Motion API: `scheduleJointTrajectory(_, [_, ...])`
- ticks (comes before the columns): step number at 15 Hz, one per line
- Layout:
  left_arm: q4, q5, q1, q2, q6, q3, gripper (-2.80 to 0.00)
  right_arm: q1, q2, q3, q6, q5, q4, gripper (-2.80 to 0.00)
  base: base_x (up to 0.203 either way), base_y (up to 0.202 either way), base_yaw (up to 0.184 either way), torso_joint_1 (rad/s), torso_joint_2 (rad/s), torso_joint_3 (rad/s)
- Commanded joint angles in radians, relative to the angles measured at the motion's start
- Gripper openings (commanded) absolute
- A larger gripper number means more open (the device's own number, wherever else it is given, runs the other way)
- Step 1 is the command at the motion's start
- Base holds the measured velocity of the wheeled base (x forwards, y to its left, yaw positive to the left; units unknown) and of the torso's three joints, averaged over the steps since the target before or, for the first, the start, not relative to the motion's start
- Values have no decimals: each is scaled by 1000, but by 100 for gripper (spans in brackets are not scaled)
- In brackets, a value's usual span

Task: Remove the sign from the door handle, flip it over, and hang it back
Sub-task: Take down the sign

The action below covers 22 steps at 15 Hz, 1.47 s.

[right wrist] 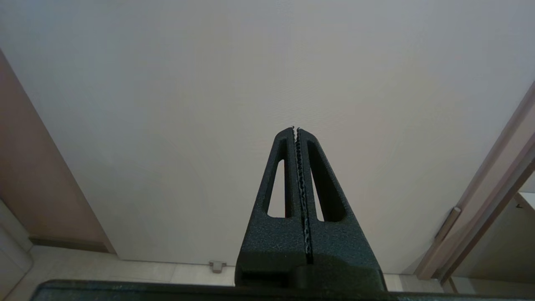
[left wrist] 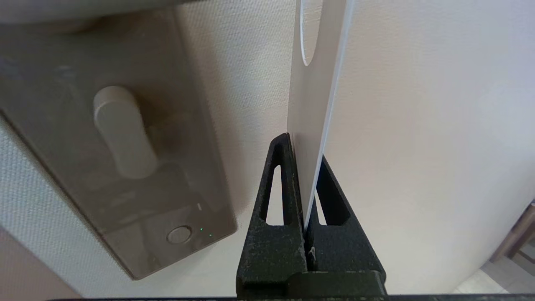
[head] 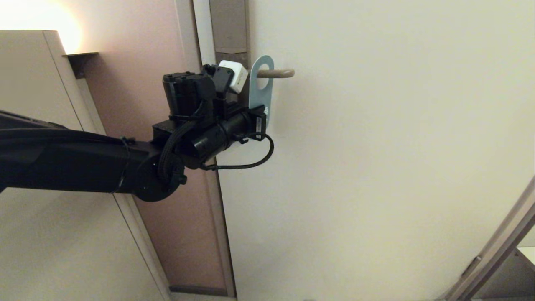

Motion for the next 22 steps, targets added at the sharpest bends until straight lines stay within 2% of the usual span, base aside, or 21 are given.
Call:
scheduleJointTrajectory(1, [-4,1,-7,1,1,0,-280,0,1,0,0,0,0,-280,0,0,0,0,0,0])
scheduleJointTrajectory(10, [-1,7,-46,35,2,-49,-280,0,1,0,0,0,0,-280,0,0,0,0,0,0])
scheduleJointTrajectory(19, [-1,6,-49,138,2,-183,-280,0,1,0,0,0,0,-280,0,0,0,0,0,0])
scheduleJointTrajectory(22, [-1,5,-50,145,2,-196,-280,0,1,0,0,0,0,-280,0,0,0,0,0,0])
